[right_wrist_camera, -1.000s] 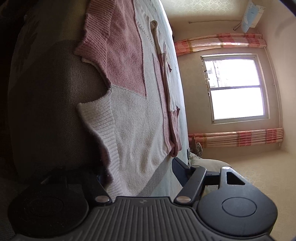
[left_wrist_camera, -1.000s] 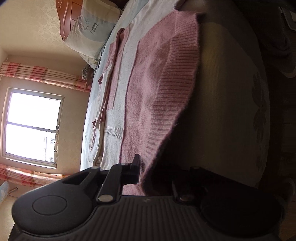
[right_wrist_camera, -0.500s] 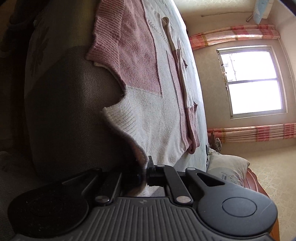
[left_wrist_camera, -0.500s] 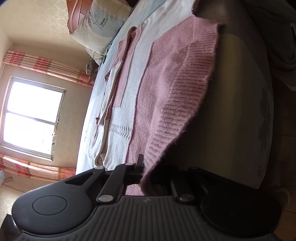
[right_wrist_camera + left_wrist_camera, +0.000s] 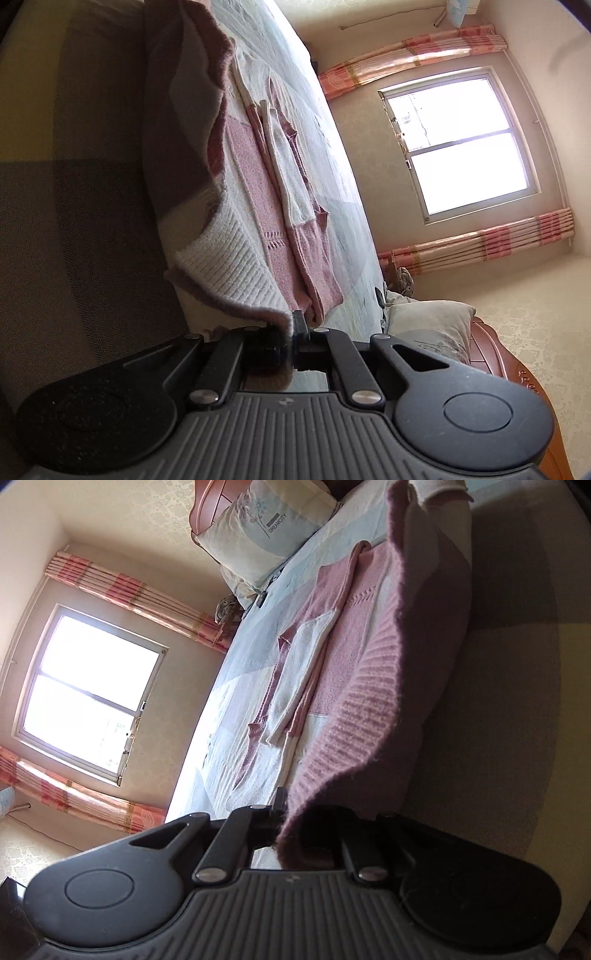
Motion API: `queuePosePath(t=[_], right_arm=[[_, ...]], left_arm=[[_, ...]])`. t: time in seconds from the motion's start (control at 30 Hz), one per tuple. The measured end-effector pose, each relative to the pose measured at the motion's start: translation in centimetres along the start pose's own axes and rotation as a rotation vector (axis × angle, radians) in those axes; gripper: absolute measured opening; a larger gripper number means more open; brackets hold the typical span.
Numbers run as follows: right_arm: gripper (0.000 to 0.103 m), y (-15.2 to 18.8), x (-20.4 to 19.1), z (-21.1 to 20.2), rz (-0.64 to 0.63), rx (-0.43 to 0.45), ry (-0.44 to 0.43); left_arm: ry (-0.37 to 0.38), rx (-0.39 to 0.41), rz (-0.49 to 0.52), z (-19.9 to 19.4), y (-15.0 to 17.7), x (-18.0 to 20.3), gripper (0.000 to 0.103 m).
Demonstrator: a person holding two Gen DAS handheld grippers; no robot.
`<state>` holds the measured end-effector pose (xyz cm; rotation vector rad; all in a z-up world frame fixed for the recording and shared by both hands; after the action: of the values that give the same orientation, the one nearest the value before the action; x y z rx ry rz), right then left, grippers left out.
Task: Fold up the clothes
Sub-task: 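Lift the hem with both grippers and fold it over toward the collar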
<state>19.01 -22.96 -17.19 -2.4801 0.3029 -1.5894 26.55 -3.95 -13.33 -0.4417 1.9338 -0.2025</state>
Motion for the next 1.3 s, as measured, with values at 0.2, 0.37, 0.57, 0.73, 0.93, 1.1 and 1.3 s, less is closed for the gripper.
queuePosePath(t=[0.2, 0.37, 0.57, 0.73, 0.93, 1.1, 1.3], right_arm=[[0.007, -0.3, 3.8, 4.7, 0.055, -0.008, 0.06], [0.007, -0.6, 6.7, 9.1, 0.109, -0.011, 0.089], [0.007, -1.4, 9.1, 14.6, 0.115, -0.005, 0.118], [0.007, -2.3, 10.6, 19.2, 0.13, 0.0, 0.118], [0.007, -2.6, 11.1, 23.7, 0.145, -0.006, 0.093], [0.007, -2.5, 10.3, 26.4, 0.145, -0.02, 0.062], [0.008, -2.2, 8.6, 28.6, 0.143, -0.045, 0.014]], left_arm=[[-0.025, -0.01, -0.072, 3.9, -0.7, -3.2, 0.005], [-0.034, -0.01, -0.101, 7.3, -1.5, -4.7, 0.005], [-0.019, -0.021, -0.157, 10.9, -1.0, -6.2, 0.005], [0.018, -0.041, -0.228, 13.9, -0.6, -7.2, 0.005], [0.048, -0.061, -0.261, 16.8, -0.3, -7.8, 0.005], [0.113, -0.092, -0.319, 19.0, 0.6, -7.6, 0.005], [0.208, -0.145, -0.402, 21.4, 1.9, -6.6, 0.008]])
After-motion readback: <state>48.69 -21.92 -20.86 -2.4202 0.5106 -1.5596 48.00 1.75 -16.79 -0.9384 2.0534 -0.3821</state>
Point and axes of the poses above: each gripper's, at about its wrist camera, not at the fingertips, and z roughly the way its jaws point, x to its right, y to its underside, the point moved 10 cm from there along z, roughly the way its jaws point, and after that the axes turned 1 degree about -y, right-handed, at the moved point
